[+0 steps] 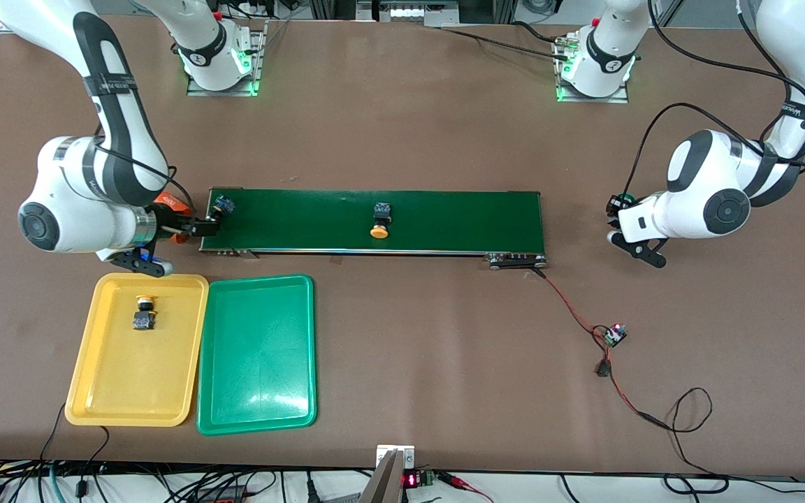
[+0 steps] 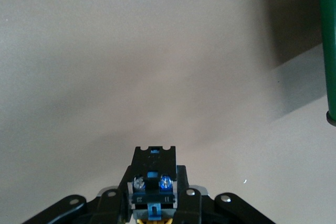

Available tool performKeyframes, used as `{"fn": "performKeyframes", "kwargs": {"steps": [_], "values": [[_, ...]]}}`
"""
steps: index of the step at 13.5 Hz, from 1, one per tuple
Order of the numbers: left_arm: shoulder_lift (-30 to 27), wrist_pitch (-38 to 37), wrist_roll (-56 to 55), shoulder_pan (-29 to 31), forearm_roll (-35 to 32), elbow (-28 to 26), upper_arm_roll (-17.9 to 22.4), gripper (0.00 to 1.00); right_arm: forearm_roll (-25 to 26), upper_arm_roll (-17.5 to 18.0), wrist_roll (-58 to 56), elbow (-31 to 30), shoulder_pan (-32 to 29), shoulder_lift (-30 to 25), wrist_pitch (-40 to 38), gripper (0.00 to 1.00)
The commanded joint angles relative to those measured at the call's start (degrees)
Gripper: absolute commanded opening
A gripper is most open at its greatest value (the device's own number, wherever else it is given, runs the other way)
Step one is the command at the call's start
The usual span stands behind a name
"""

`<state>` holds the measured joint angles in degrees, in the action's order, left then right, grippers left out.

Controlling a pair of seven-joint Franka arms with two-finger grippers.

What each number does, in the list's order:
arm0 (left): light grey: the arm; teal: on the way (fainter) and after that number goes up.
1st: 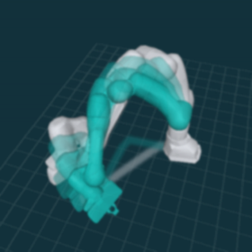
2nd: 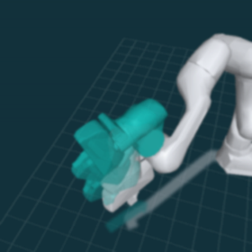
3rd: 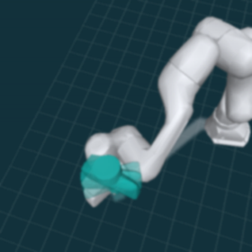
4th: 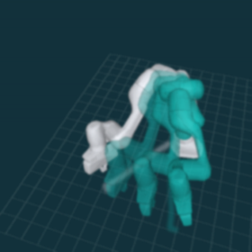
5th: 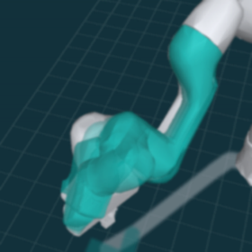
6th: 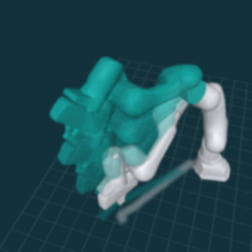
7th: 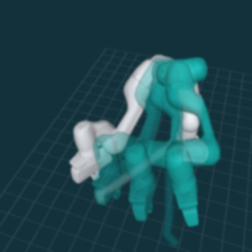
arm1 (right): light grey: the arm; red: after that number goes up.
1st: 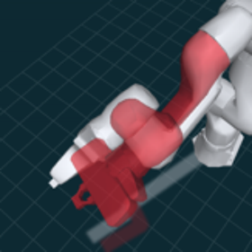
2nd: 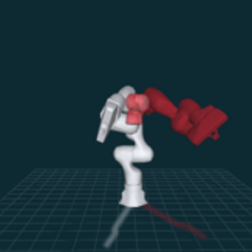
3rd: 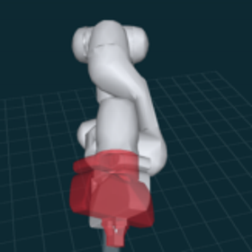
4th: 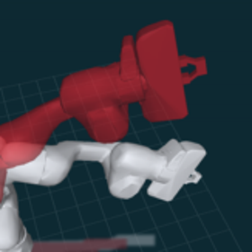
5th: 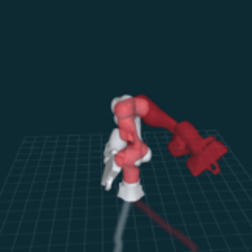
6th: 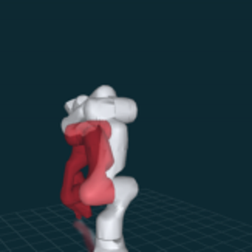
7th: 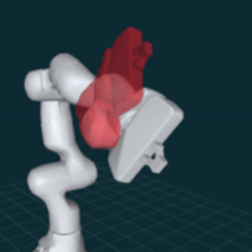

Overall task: Sort buttons by color to trays
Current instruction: 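Grasp the green-capped button at the conveyor start with the right gripper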

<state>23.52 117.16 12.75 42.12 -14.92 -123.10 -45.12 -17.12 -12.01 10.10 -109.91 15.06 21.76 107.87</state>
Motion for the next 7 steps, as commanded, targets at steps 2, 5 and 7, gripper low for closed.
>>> {"fn": "performKeyframes", "kwargs": {"steps": [2, 5, 7], "values": [[-1.2, 1.3, 1.2, 1.9, 0.9, -1.6, -0.4, 0.0, -1.1, 1.0, -1.1, -0.9, -0.8, 1.3, 2.6, 0.99], [-1.4, 1.9, 1.2, 1.9, 0.9, -2.8, -0.5, 0.0, -1.1, 1.0, -3.9, -0.9, -2.1, 2.5, 2.7, 0.99], [-1.4, 2.6, 1.2, 2.0, 0.9, -3.4, -0.5, 0.0, -1.2, 1.0, -6.0, -1.0, -3.1, 2.8, 2.5, 0.99]]}}
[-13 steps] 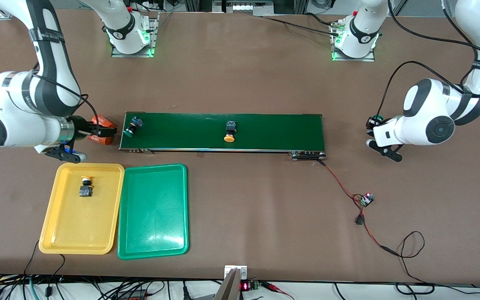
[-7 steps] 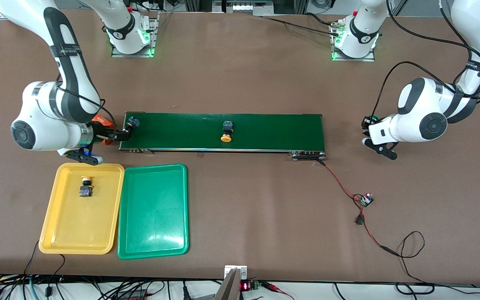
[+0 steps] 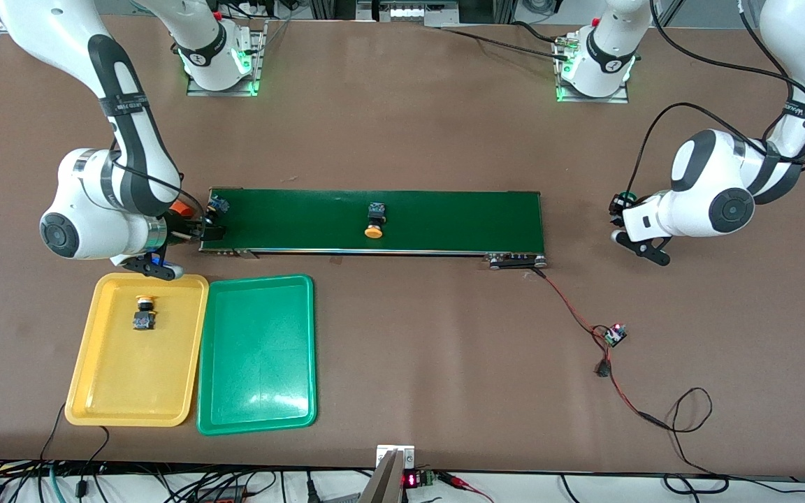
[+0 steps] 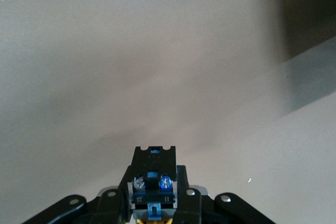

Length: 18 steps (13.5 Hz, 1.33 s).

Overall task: Sort buttons by color to trays
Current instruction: 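Grasp the green-capped button at the conveyor start with the right gripper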

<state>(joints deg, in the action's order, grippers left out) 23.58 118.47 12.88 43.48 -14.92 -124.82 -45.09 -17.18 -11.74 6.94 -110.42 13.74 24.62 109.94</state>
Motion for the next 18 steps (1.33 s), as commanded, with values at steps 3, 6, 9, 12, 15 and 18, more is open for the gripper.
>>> {"fn": "performKeyframes", "kwargs": {"steps": [3, 6, 9, 12, 15, 18], "values": [[-1.3, 1.9, 1.1, 0.6, 0.9, -1.9, -0.4, 0.0, -1.0, 0.8, -4.6, -0.4, -2.8, 0.2, 0.0, 0.96], [-1.3, 1.9, 1.2, 0.9, 0.8, -1.8, -0.4, 0.0, -1.0, 0.8, -5.4, -0.1, -3.5, 0.5, -0.2, 0.68], [-1.3, 2.0, 1.4, 0.9, 0.7, -1.8, -0.4, 0.0, -0.9, 0.8, -5.5, 0.3, -3.5, 0.5, -0.3, 0.43], [-1.3, 2.4, 1.9, 1.0, 0.2, -1.7, -0.4, 0.0, -0.7, 0.8, -5.8, 1.1, -3.5, 0.6, -0.3, 0.26], [-1.3, 2.4, 2.5, 1.0, 0.1, -1.7, -0.4, 0.0, -0.7, 0.8, -5.8, 1.6, -3.5, 0.6, -0.7, 0.23], [-1.6, 2.1, 1.5, 1.0, 0.1, -1.1, -0.4, 0.0, -0.5, 0.5, -5.5, 7.4, -3.4, 0.2, -8.3, 0.22]]}}
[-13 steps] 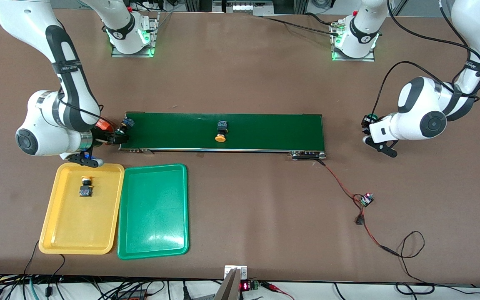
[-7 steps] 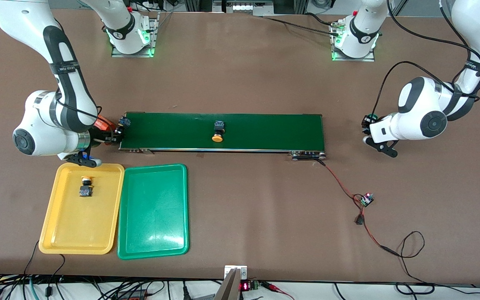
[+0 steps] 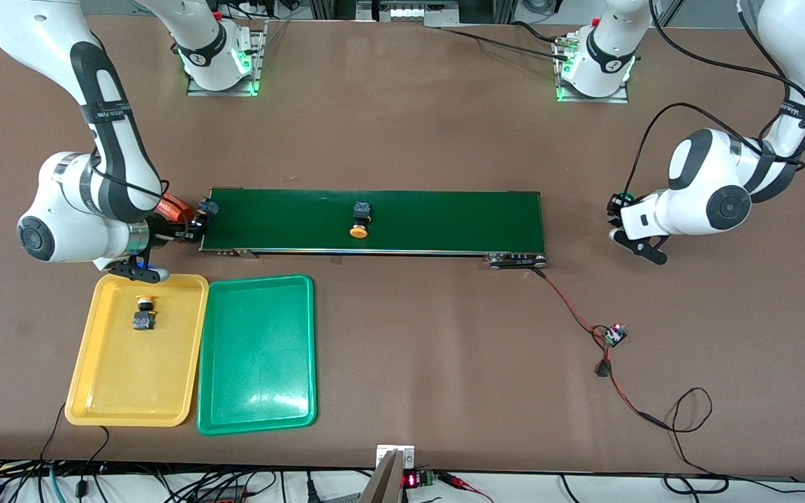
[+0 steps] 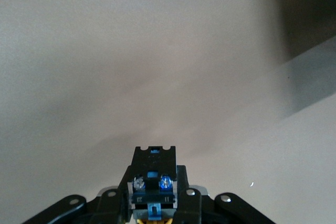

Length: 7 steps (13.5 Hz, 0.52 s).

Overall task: Sort buttons by color to trays
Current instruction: 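Grasp the green-capped button at the conveyor start with the right gripper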

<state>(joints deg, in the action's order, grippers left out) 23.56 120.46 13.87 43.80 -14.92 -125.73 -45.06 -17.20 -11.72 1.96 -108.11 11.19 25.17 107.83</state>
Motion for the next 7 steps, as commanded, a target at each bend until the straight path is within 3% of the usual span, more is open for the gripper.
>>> {"fn": "performKeyframes", "kwargs": {"steps": [1, 4, 7], "values": [[-2.0, -0.2, -0.9, 0.6, 0.1, -0.2, -0.5, 0.0, -0.5, 0.3, -0.4, 9.0, -0.7, -0.3, -10.4, 0.22], [-3.2, -1.8, -4.2, 0.7, 0.1, -0.2, -2.7, 0.0, 1.9, 0.1, 0.0, 15.5, -0.1, -0.3, -13.4, 0.22], [-6.9, -5.7, -7.4, 0.3, 0.2, 1.4, -5.1, 0.0, 1.8, 0.3, -0.4, 22.5, 1.7, 1.4, -6.6, 0.22]]}}
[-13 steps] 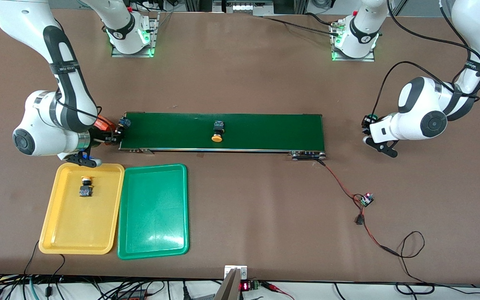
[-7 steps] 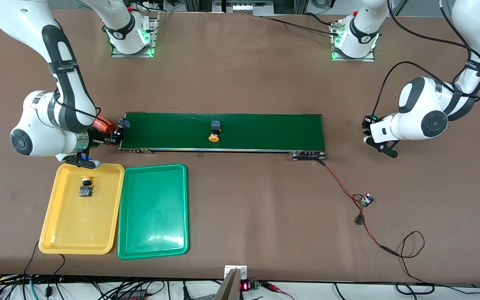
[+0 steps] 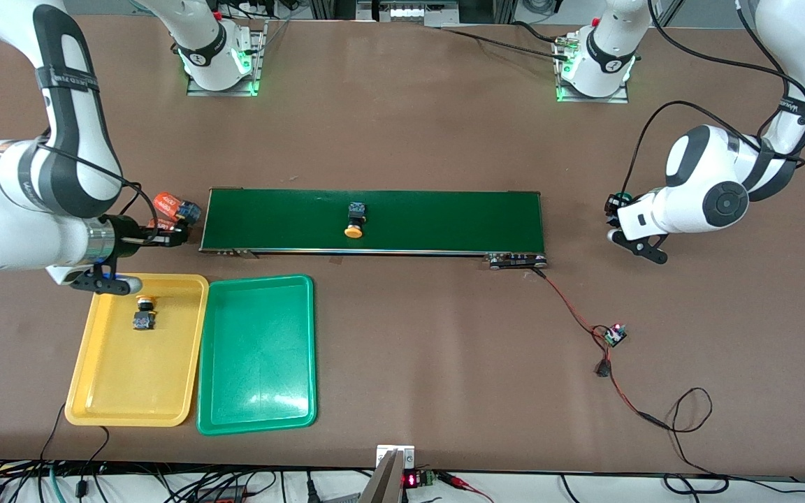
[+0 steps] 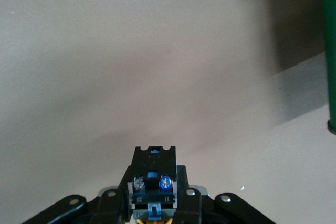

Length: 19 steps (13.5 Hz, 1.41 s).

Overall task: Sort buttons by color to trays
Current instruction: 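Carry the green button over the green tray while the left gripper reaches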

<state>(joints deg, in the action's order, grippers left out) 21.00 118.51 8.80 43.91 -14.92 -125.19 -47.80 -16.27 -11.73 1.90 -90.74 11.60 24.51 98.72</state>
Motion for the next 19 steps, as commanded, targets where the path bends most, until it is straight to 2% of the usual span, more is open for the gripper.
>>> {"fn": "performKeyframes", "kwargs": {"steps": [1, 4, 8, 9, 12, 13, 14, 15, 16, 18, 19], "values": [[-4.6, -6.3, -4.5, 0.4, 0.2, 2.6, -4.5, 0.0, 0.9, 0.3, -0.3, 6.5, 2.6, 3.3, 5.6, 0.22], [-4.6, -8.7, -10.5, 0.4, 0.2, 4.4, -8.9, 0.0, 0.8, 0.4, -0.6, 8.3, 5.9, 7.9, 17.1, 0.22], [-5.8, -8.5, -14.8, -0.7, 0.9, 5.4, -10.5, 0.0, 1.4, 0.5, -1.1, 8.4, 9.8, 16.7, 38.3, 0.22], [-6.2, -8.6, -16.9, -2.8, 1.0, 5.6, -10.5, 0.0, 1.8, 0.4, -1.3, 8.5, 9.8, 18.0, 41.2, 0.22], [-5.8, -8.3, -22.8, -7.0, 0.9, 6.4, -10.5, 0.0, 2.0, 0.4, -1.2, 10.6, 9.9, 20.5, 42.1, 0.23], [-5.9, -7.9, -24.3, -7.8, 0.9, 6.5, -10.5, 0.0, 1.9, 0.4, -1.1, 10.6, 9.9, 21.0, 42.7, 0.27], [-5.7, -7.5, -25.7, -8.7, 1.0, 7.0, -10.5, 0.0, 1.9, 0.4, -1.2, 10.6, 9.9, 21.3, 43.5, 0.43], [-4.8, -7.4, -26.4, -9.3, 1.0, 7.4, -10.5, 0.0, 1.9, 0.4, -1.2, 10.6, 9.9, 21.4, 43.8, 0.79], [-4.6, -7.1, -26.6, -9.7, 1.0, 7.9, -10.4, 0.0, 1.9, 0.5, -1.0, 10.5, 9.9, 21.5, 43.9, 0.96], [-4.6, -6.9, -28.6, -13.9, 1.0, 8.0, -8.5, 0.0, 1.9, 0.5, -0.8, 10.5, 9.9, 21.5, 43.9, 1.0], [-4.6, -6.7, -29.4, -17.4, 1.1, 8.3, -5.6, 0.0, 1.8, 0.5, -0.8, 10.5, 10.0, 21.5, 43.9, 1.0]]}}
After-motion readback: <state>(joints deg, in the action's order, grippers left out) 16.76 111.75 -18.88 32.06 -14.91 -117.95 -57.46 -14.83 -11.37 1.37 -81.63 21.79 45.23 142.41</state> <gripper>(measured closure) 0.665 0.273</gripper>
